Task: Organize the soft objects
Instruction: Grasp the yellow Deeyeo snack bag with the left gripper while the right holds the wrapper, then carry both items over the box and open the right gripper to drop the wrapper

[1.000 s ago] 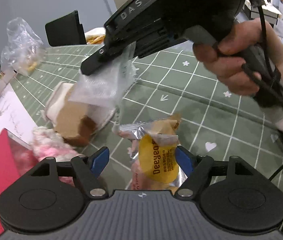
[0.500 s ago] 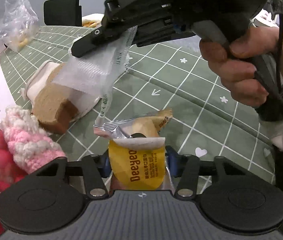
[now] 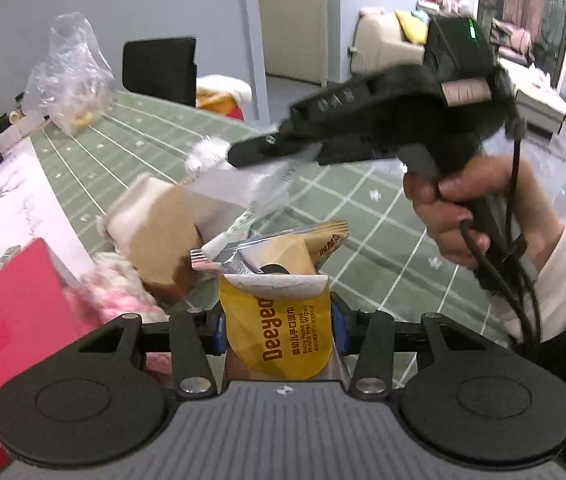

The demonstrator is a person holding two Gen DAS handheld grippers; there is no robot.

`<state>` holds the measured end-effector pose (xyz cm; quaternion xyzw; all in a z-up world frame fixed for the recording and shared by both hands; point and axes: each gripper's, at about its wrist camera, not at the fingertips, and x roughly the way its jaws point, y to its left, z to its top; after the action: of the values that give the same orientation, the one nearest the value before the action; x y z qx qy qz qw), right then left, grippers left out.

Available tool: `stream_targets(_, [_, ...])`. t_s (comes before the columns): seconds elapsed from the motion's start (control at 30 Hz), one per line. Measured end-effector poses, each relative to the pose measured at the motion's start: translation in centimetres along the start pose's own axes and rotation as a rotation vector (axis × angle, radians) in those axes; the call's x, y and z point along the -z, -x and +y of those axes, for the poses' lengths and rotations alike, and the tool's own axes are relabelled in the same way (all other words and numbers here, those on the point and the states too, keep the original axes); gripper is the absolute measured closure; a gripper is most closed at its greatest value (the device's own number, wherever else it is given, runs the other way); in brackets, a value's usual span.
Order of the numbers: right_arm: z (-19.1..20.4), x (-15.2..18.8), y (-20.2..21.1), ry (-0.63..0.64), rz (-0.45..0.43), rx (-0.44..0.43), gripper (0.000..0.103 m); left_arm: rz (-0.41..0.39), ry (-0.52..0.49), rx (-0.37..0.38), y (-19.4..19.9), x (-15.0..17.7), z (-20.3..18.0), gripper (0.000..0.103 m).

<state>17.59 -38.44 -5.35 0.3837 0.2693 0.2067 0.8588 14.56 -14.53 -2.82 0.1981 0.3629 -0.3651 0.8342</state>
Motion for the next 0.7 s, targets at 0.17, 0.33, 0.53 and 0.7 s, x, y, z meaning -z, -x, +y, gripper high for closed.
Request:
stream_targets(0.17, [0.3,0.0,0.5,0.003,-0.034,-0.052,0.103,-0.096,0.025,-0.022,3.7,-0.4,0.8,0.05])
stream_targets(0.33, [0.7,0.0,0.2,0.02,-0.03,-0.076,0.103,-0.252,0.036,-0.154,8.8,-0.3,2.0,0.05])
stream_targets(0.53, [1.3,0.4,-0.8,0.042,0.006,-0.103,0.103,-0.378,0.161,-0.34,13.2,0.3,4.9,0.05])
stream_targets(0.7, [4.0,0.5,-1.7,0.073,0.008,-0.145,0.103,-0.408,0.252,-0.463,14.8,0.5,7.5,0.05])
